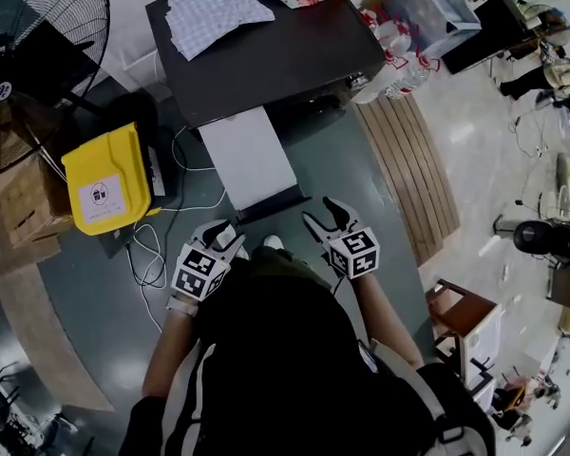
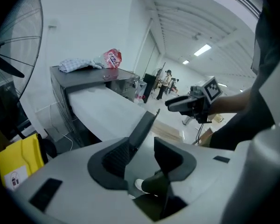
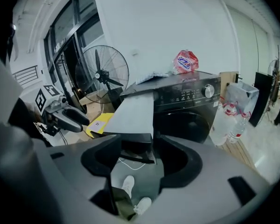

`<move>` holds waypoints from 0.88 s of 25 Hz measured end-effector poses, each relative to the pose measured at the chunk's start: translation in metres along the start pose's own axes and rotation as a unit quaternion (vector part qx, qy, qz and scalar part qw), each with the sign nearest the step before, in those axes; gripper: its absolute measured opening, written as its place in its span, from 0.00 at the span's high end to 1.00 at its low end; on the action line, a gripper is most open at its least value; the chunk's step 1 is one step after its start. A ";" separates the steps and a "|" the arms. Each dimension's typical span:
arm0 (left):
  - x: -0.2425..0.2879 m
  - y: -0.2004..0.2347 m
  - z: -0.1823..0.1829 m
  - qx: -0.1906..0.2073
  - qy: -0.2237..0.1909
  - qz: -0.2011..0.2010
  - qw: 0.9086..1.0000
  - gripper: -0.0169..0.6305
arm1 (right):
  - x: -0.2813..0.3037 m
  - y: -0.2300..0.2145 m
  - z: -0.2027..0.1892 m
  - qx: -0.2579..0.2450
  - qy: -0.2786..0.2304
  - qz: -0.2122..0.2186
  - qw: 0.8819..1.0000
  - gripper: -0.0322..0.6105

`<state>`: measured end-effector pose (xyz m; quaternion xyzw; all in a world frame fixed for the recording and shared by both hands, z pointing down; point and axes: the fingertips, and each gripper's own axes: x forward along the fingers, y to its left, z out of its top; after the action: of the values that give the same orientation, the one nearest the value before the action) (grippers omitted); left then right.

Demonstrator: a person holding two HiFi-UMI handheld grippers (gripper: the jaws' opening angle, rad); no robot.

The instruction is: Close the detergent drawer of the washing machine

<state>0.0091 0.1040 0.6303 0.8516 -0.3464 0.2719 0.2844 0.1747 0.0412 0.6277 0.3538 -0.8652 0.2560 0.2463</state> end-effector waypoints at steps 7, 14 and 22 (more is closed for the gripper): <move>0.026 0.010 -0.022 0.014 0.053 -0.014 0.998 0.73 | 0.026 -0.006 -0.019 -0.006 0.038 -0.003 0.999 0.56; 0.042 0.006 -0.029 0.026 0.074 -0.033 0.996 0.73 | 0.042 -0.001 -0.025 -0.011 0.061 -0.003 0.998 0.56; 0.050 0.007 -0.027 0.036 0.077 -0.068 0.994 0.83 | 0.042 -0.001 -0.027 -0.004 0.061 -0.009 0.998 0.56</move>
<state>0.0273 0.0964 0.6838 0.8593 -0.2544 0.3290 0.2978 0.1554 0.0365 0.6739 0.3447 -0.8462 0.2717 0.3023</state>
